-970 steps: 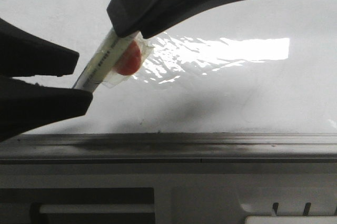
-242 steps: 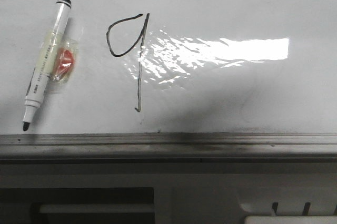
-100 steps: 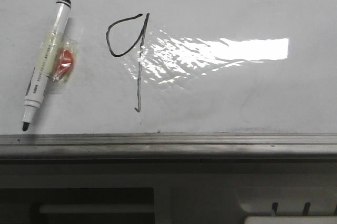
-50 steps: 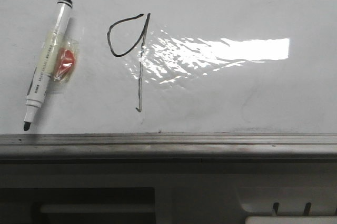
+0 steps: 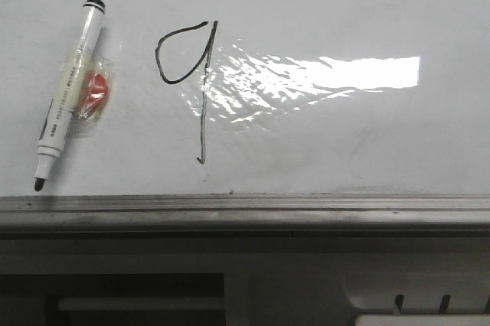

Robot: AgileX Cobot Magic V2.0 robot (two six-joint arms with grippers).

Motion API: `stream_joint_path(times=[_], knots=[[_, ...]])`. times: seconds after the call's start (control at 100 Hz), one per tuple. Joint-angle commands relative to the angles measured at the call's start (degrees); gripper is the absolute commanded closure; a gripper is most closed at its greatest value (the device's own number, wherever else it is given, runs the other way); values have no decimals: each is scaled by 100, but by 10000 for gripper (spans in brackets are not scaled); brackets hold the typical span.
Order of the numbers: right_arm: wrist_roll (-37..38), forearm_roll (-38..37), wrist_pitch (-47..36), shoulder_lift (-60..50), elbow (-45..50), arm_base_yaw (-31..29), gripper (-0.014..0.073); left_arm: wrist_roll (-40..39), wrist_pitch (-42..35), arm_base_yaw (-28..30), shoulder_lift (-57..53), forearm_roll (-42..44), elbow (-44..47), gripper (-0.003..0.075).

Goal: Write number 9 on whiteboard

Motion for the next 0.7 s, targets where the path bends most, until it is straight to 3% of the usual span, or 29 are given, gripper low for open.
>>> stream_joint_path(times=[0.0,0.43,0.5,0.58,0.69], knots=[[-77,-12,-438,46,-168,-5,663,-647,-373,131,-162,5,233,740],[-77,-12,-438,46,-168,-5,663,-702,106,1538,-166,387,233,740],[-77,-12,-438,46,-168,-5,663,-702,486,1643,-166,387,233,740],[-77,-12,-438,46,-168,-5,663,-702,1534,1706,-166,387,233,740],[-77,-12,-438,46,-168,-5,663,-700,1521,1721,-166,333,233,740]])
